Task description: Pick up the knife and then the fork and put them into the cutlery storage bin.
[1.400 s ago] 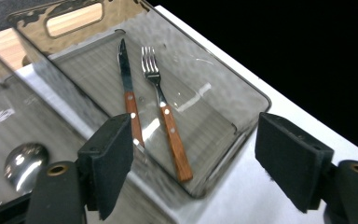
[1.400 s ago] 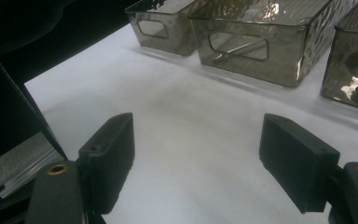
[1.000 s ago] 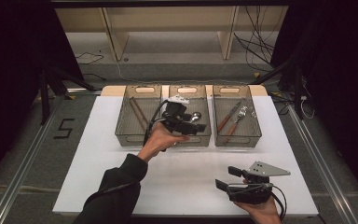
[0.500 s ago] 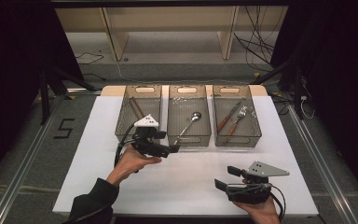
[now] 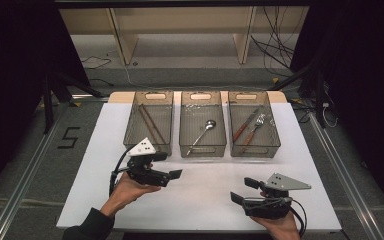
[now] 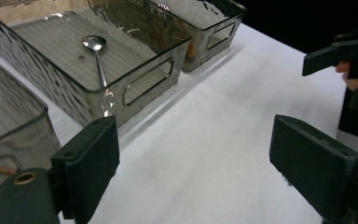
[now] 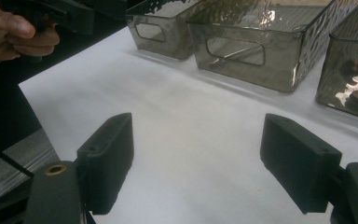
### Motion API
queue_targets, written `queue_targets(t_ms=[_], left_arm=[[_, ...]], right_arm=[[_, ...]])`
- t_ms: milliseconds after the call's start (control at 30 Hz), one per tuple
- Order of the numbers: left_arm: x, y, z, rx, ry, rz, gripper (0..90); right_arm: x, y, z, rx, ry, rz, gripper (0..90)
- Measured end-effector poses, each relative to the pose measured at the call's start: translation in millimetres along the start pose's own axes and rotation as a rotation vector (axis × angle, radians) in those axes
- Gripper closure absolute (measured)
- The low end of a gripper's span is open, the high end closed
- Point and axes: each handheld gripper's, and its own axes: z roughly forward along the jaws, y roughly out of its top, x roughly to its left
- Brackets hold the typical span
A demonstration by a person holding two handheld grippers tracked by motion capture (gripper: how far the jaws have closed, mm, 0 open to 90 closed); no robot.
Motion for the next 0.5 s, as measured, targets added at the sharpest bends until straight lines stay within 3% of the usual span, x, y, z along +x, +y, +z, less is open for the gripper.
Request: queue_targets(t_ms=[200, 500], left_arm=[[0.5, -17.8, -16.7, -0.037, 0.007, -0.018, 15.6], [2.7, -45.6, -36.3, -0.055, 0.043, -0.032, 15.6]], right_arm=[[-0.6, -0.4, -1.1, -0.005, -0.006, 0.001, 26.5], [0.0, -1.3, 0.0, -0.003, -0.016, -0.011, 26.5]])
